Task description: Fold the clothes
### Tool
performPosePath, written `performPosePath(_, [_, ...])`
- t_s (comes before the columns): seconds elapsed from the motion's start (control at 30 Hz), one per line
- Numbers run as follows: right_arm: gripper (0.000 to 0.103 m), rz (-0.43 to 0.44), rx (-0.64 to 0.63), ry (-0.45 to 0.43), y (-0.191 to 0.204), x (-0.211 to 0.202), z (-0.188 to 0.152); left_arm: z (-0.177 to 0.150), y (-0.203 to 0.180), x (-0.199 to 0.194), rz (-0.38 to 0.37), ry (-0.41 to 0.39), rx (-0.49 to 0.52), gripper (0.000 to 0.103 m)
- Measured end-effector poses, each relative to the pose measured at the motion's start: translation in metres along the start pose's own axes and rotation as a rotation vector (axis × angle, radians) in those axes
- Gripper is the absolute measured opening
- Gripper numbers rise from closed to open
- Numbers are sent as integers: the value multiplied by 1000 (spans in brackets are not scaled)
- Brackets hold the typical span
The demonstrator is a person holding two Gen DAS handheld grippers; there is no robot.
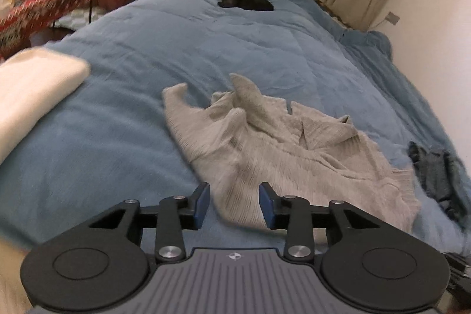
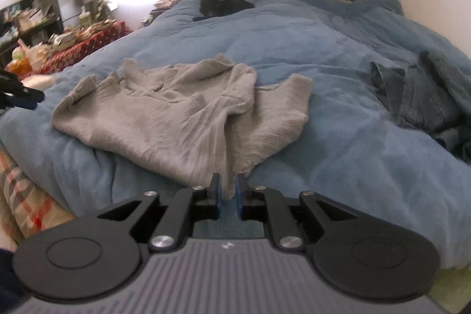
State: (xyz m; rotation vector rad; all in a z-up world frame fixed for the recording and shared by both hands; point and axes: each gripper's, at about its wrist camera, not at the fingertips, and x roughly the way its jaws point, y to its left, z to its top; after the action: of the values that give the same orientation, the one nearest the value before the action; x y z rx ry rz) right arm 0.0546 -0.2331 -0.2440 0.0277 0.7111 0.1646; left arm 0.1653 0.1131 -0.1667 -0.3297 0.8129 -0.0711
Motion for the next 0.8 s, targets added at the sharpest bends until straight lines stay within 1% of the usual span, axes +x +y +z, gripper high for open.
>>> performPosePath(0.03, [21,5,31,-5,-5,-1,1,2,-6,8,21,-1,23,41])
performPosePath(0.1, [26,11,96,-18,-12,-2,3,6,-17,25,97,-13,72,42])
performPosePath(0.13, [27,13,124,-22,-15,-2,3,7,-21,33,130,-15,94,42])
performPosePath(0.23, [29,25,201,-16,-24,4,4,10,-26,51,183,-4,122,41])
performPosePath(0.3, [31,54,245,-5,-27,11,4,12,-25,59,210,2,131,40])
performPosePath(0.33, [32,69,257,4,-26,15,4,13,-23,62,217,10,125,33])
performPosePath(0.37, [33,79,258,10,-24,19,5,14,-18,63,223,20,107,16])
performPosePath(0.4, [34,86,249,17,-21,23,5,15,-12,63,230,29,81,10])
performPosePath(0.43, [33,92,239,23,-17,26,5,15,-5,62,235,34,48,8])
performPosePath(0.47, [33,79,217,32,-13,29,5,15,4,58,233,34,5,7])
performPosePath(0.53, [4,48,173,48,-7,36,4,14,23,50,225,41,-81,6])
performPosePath(0.57, [3,31,153,53,-4,38,3,12,32,46,221,48,-118,5])
performPosePath(0.63, [3,30,161,47,-5,37,3,7,48,36,203,63,-181,5])
performPosePath(0.67, [3,13,157,39,-5,35,3,3,55,31,188,68,-209,5])
performPosePath(0.8, [2,-21,167,9,-12,24,5,-11,69,5,142,63,-277,5])
